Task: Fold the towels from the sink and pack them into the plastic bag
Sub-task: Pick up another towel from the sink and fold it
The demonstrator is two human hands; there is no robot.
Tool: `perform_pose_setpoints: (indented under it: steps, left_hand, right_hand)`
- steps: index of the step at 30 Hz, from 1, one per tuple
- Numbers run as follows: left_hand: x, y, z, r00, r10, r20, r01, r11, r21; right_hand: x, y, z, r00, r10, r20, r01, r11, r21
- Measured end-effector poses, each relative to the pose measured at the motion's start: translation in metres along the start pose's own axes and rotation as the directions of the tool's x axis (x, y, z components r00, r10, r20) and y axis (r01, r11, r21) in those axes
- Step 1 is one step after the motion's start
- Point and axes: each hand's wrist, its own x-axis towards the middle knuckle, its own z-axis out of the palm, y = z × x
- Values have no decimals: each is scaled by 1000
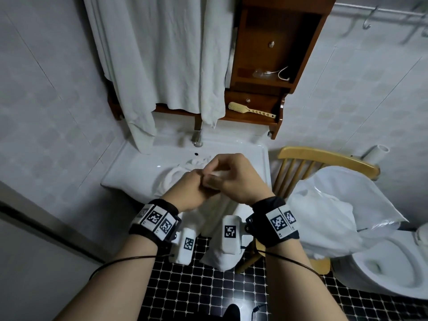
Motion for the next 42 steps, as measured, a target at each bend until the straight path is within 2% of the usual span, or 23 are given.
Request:
perform_pose_setpoints:
  steps: [1,3,5,7,10,12,14,16,18,20,22,24,27,30,32,35,38,40,42]
  left_hand:
    - [1,0,1,998,12,-54,-10,999,36]
    - [0,0,-6,979,35,-200,-21,997,74]
    - [-1,2,-14,949,22,-314,-3,998,60]
    - [2,9,-22,906,-10,-423,26,999,33]
    - [6,22,-34,810,-4,-587,-6,1000,-15]
    - [4,30,-48,731,-21,-682,-35,997,-67]
    - [6,33,-60,682,-19,-731,-56,995,-79]
    - [11,27,-63,718,-39,-695,-41,994,-98]
    - [12,11,-52,824,-97,-558,40,993,-114]
    - [9,-8,-35,909,-158,-386,124,986,-113]
    - [1,-23,-19,954,-155,-258,124,983,-134]
    - [-7,-29,-10,983,-122,-137,90,972,-219]
    - [-18,-28,-6,982,-170,81,188,906,-378]
    - [-21,-31,-2,971,-123,206,157,975,-155]
    - [-21,-37,-1,966,-162,204,164,986,7]
    - [-23,-49,-1,978,-192,84,178,972,152]
    - [-26,-56,-7,969,-243,54,227,952,206]
    - [-29,-52,-13,971,-239,17,230,952,204]
    - [-31,-40,-18,983,-181,-20,182,969,170]
  right_hand:
    - [-1,0,1,1000,-5,-29,6,1000,18]
    - [-2,7,5,979,-5,-202,6,1000,4]
    - [-4,18,10,949,60,-309,-88,993,-79]
    - [-6,30,19,945,174,-279,-235,951,-204]
    - [-13,55,36,908,319,-270,-408,818,-405]
    - [-20,71,41,849,450,-277,-527,764,-372]
    - [-26,78,41,767,613,-189,-639,705,-307]
    - [-25,75,40,764,644,-37,-629,731,-266]
    - [-21,62,39,798,600,53,-595,800,-79]
    - [-14,43,35,829,559,17,-543,796,269]
    - [-8,26,27,837,539,-99,-405,730,551]
    - [-4,18,20,831,521,-194,-274,688,672]
    - [-1,10,18,839,502,-209,-194,636,747]
    - [-4,3,16,841,500,-209,-139,572,808]
    - [-6,2,14,827,502,-253,-88,559,824]
    - [-9,7,11,782,474,-404,74,573,816]
    - [-10,18,9,699,467,-541,247,552,796]
    - [-9,30,10,655,503,-564,230,578,783]
    - [-8,44,15,651,543,-531,42,672,739]
